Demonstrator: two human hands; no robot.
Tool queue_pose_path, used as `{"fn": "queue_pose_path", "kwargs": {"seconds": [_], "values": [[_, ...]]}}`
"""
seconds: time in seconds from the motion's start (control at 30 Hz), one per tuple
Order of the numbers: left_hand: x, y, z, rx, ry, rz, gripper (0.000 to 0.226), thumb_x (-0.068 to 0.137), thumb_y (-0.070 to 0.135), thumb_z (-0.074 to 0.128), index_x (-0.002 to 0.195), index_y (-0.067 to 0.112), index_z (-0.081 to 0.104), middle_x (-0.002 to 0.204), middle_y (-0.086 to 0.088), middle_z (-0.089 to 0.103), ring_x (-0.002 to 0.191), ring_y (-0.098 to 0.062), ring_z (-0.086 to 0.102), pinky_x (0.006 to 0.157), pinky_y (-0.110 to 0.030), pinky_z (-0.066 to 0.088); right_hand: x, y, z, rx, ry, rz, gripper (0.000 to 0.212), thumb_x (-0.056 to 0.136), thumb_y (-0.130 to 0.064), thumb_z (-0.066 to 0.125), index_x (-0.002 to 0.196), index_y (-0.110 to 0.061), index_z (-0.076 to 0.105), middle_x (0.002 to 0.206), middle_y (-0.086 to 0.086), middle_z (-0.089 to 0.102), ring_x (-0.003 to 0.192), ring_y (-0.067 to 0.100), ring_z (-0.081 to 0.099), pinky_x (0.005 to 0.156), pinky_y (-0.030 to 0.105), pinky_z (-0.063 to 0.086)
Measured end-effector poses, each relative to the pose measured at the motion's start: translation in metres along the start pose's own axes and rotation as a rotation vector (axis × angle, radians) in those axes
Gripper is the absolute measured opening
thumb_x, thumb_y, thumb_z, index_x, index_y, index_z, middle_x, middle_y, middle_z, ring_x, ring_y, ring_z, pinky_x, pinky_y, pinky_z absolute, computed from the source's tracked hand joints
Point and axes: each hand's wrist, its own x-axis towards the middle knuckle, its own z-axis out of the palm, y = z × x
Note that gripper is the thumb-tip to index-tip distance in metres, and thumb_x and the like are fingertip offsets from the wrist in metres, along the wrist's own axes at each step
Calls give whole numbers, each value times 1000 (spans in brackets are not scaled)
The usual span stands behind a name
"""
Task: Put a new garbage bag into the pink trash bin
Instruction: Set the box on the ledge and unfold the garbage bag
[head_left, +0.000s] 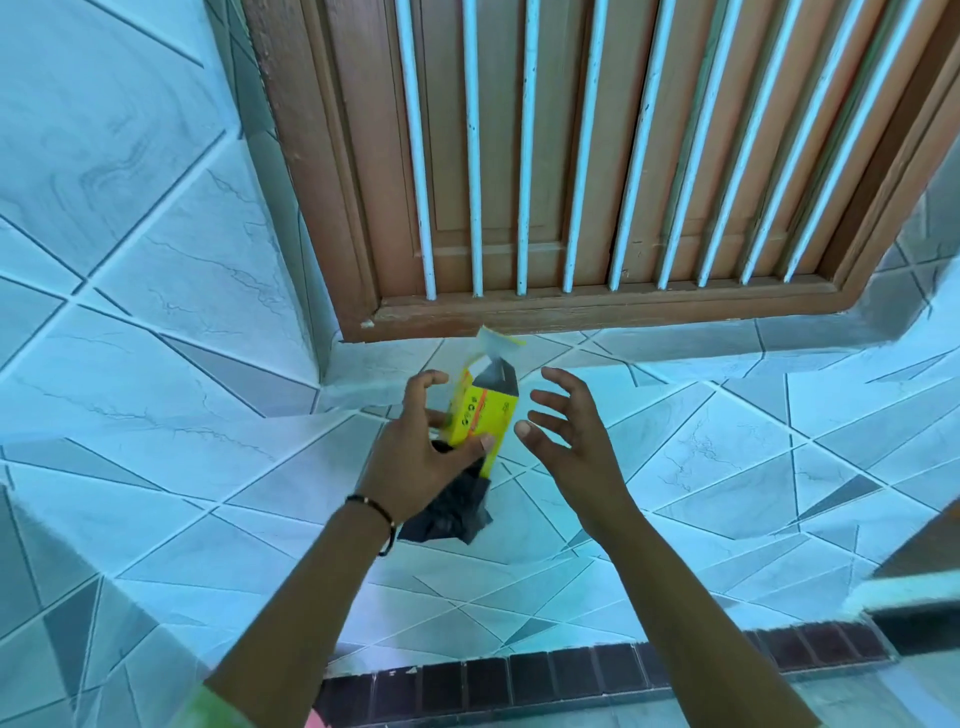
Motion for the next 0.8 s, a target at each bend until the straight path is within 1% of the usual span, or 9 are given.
{"fn": "queue_pose_path", "kwargs": {"seconds": [0.1,0.2,0.3,0.4,0.47,0.53,0.6,0.67,0.8], "values": [[-23,-6,7,124,-135,68,77,75,44,67,131,44,14,89,-2,72,52,-13,62,64,-36,56,-6,3,11,-67,-66,-51,32,85,-15,66,112,-30,57,118,-4,61,107,12,60,90,26,48],[-38,-10,7,227,-220,129,68,82,45,58,130,51,10,82,-3,71,56,-17,63,63,-41,55,-16,6,14,-82,-89,-29,23,84,-13,67,97,-31,64,114,1,63,99,21,64,81,27,50],[-46,-11,6,134,-235,110,60,82,45,60,126,51,20,85,1,71,59,-13,65,69,-38,56,-26,6,19,13,-6,-8,20,79,-5,70,86,-21,62,112,3,62,100,23,64,77,29,53],[-55,-8,7,48,-215,96,56,81,44,62,121,52,24,84,2,71,57,-4,64,74,-33,56,-35,-1,22,117,69,16,31,77,0,70,98,-14,54,122,-2,57,107,12,60,74,26,55],[-61,-7,8,24,-218,95,56,81,44,63,122,52,25,83,2,71,55,-2,62,75,-34,57,-41,-6,22,123,25,-1,50,79,0,69,118,-23,48,128,-9,51,108,4,57,73,20,54],[-65,-8,8,26,-232,97,57,80,47,63,124,49,26,86,3,70,57,1,63,75,-35,57,-44,-10,20,99,-39,-25,53,81,-5,68,123,-29,46,123,-18,53,108,2,57,74,17,52],[-68,-9,7,24,-225,91,60,79,50,63,125,49,25,89,2,71,63,0,64,77,-38,57,-47,-11,19,83,-41,-64,34,83,-10,67,113,-24,57,114,-16,62,108,6,59,76,20,53],[-72,-10,6,18,-204,77,63,77,52,63,126,51,23,91,-2,71,60,-1,63,78,-38,56,-50,-11,19,85,22,-110,15,84,-9,66,97,-15,64,103,0,69,104,12,62,76,18,51],[-79,-6,5,46,-195,64,68,74,53,65,124,52,18,97,-6,69,54,-7,64,76,-40,57,-54,-13,22,136,59,-108,22,79,2,68,91,-15,60,90,5,69,92,15,64,73,20,52]]}}
